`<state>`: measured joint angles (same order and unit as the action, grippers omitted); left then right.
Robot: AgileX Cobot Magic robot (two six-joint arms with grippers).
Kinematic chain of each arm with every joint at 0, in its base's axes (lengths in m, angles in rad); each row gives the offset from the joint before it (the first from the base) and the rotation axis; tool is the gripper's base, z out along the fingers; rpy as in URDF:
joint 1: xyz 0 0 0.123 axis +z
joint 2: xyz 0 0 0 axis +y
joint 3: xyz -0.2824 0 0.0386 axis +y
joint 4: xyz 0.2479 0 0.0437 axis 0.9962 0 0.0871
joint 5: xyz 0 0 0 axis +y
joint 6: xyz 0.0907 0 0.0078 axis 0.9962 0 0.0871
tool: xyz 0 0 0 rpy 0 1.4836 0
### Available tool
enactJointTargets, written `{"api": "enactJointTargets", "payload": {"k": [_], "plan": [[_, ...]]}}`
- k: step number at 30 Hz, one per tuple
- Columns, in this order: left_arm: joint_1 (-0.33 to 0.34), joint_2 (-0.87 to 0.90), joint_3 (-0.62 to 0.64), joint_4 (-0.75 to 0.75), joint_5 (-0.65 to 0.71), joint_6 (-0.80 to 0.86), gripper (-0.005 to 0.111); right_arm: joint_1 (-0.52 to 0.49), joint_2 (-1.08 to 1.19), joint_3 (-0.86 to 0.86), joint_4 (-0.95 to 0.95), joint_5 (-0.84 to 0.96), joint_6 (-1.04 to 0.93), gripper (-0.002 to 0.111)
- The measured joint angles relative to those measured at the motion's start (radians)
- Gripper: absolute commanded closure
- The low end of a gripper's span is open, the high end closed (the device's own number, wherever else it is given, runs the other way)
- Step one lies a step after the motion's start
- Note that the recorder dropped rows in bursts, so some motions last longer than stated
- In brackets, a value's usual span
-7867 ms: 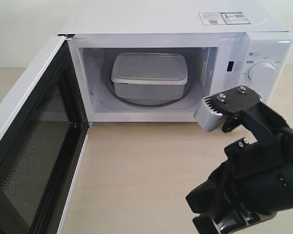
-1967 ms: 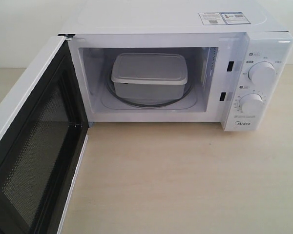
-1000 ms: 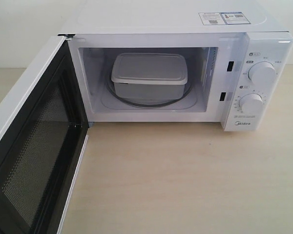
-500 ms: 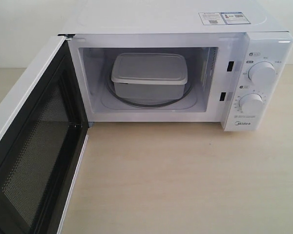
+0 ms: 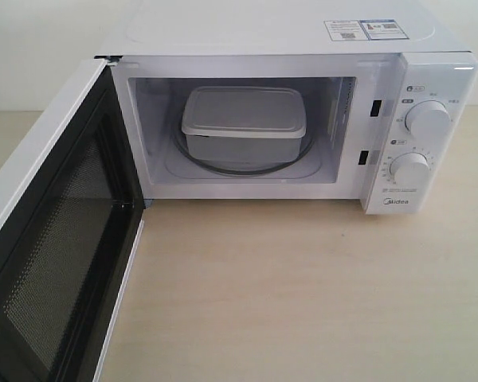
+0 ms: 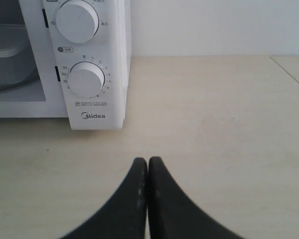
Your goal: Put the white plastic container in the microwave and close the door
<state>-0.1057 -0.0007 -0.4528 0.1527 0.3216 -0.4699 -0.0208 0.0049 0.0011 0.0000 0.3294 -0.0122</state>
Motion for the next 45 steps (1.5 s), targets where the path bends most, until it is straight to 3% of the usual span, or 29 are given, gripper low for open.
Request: {"api": "enactJointTargets", "payload": {"k": [3,8,13,18,28,32,38,45], "plan": [[0.0,0.0,-0.006,-0.051,0.038,0.0,0.102,0.0,0.0,0.0,0.0,0.0,0.0,0.108],[0.0,0.0,-0.035,-0.226,0.252,0.003,0.102,0.0,0.0,0.0,0.0,0.0,0.0,0.108],[0.0,0.0,-0.065,-0.382,0.293,0.124,0.102,0.0,0.0,0.0,0.0,0.0,0.0,0.108],[0.0,0.113,-0.24,-0.378,0.504,0.299,0.102,0.0,0.0,0.0,0.0,0.0,0.001,0.108],[0.0,0.516,-0.555,-0.332,0.767,0.476,0.102,0.0,0.0,0.0,0.006,0.0,0.001,0.108],[0.0,0.649,-0.565,-0.31,0.875,0.544,0.102,0.0,0.0,0.0,0.006,0.0,0.001,0.108],[0.0,0.794,-0.521,-0.303,0.898,0.704,0.102,0.0,0.0,0.0,0.006,0.0,0.001,0.108],[0.0,0.936,-0.482,-0.455,0.898,0.878,0.102,0.0,0.0,0.0,0.006,0.0,0.001,0.108]]}}
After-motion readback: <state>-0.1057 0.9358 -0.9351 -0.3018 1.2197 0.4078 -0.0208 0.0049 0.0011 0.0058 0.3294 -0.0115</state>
